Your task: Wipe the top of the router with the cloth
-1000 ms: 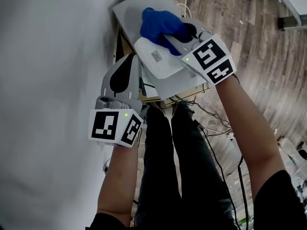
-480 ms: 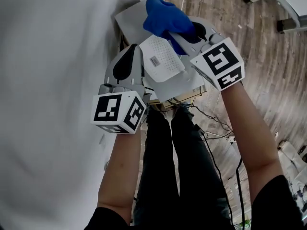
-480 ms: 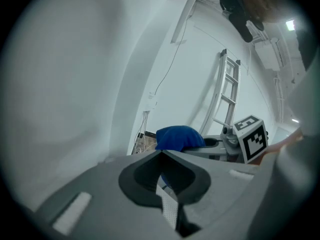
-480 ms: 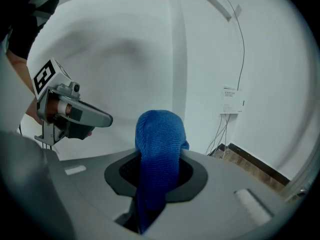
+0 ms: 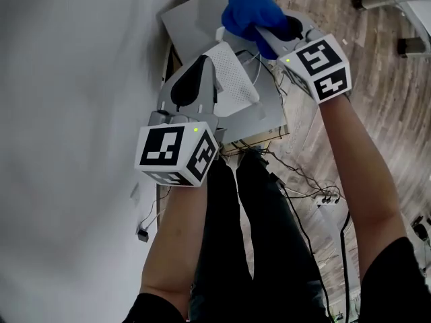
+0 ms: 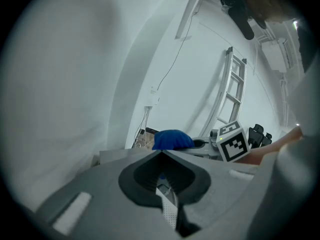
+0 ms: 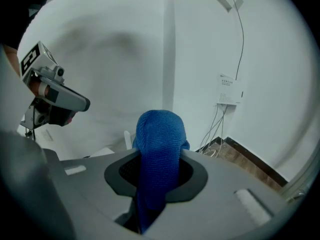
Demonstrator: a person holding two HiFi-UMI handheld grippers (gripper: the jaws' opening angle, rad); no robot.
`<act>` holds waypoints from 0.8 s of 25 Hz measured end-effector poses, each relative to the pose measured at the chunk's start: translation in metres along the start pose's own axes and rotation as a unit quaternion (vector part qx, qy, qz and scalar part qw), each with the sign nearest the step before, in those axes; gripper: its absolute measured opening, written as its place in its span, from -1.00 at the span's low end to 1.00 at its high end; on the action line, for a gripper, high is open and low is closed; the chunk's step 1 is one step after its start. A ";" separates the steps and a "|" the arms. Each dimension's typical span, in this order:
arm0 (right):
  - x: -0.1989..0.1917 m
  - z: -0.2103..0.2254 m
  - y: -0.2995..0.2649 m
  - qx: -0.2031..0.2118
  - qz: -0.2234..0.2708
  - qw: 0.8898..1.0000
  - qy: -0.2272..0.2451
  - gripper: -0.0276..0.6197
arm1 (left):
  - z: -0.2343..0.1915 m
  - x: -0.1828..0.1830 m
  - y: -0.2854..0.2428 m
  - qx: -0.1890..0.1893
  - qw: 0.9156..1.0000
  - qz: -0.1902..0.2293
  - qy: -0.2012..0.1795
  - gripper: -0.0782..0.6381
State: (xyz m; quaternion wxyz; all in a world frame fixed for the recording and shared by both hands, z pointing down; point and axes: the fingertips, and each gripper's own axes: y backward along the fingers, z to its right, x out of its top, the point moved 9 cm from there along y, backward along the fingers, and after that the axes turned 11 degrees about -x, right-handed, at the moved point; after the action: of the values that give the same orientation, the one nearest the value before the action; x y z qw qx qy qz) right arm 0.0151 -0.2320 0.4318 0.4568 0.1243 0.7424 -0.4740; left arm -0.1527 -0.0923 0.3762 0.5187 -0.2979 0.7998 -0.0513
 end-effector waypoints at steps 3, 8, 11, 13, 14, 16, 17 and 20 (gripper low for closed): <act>-0.016 -0.012 -0.022 0.036 -0.011 0.999 0.006 -0.58 | -0.007 -0.013 -0.003 0.022 1.000 -0.011 0.018 -0.78; -0.039 -0.036 -0.051 0.080 -0.022 0.996 0.016 -0.58 | -0.012 -0.047 -0.003 0.029 0.998 -0.027 0.042 -0.78; -0.044 -0.036 -0.055 0.092 -0.019 0.996 0.010 -0.58 | -0.013 -0.057 0.003 0.025 0.998 -0.032 0.046 -0.78; -0.042 -0.036 -0.052 0.097 -0.017 0.995 0.013 -0.58 | -0.015 -0.058 0.005 0.024 0.998 -0.031 0.050 -0.78; -0.039 -0.037 -0.049 0.098 -0.015 0.995 0.014 -0.58 | -0.015 -0.057 0.006 0.023 0.998 -0.030 0.050 -0.78; -0.031 -0.039 -0.040 0.097 -0.011 0.995 0.015 -0.58 | -0.013 -0.050 0.006 0.020 0.998 -0.028 0.047 -0.78; -0.026 -0.040 -0.035 0.097 -0.009 0.995 0.014 -0.58 | -0.012 -0.045 0.005 0.017 0.999 -0.027 0.044 -0.78; -0.008 -0.043 -0.015 0.094 0.001 0.996 0.003 -0.58 | -0.005 -0.023 0.004 0.004 0.999 -0.021 0.032 -0.78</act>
State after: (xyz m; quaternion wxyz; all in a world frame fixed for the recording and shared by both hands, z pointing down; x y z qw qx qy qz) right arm -0.0138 -0.2029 0.4532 0.4411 0.1686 0.6961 -0.5408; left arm -0.1516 -0.0783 0.3952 0.4929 -0.3109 0.8091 -0.0753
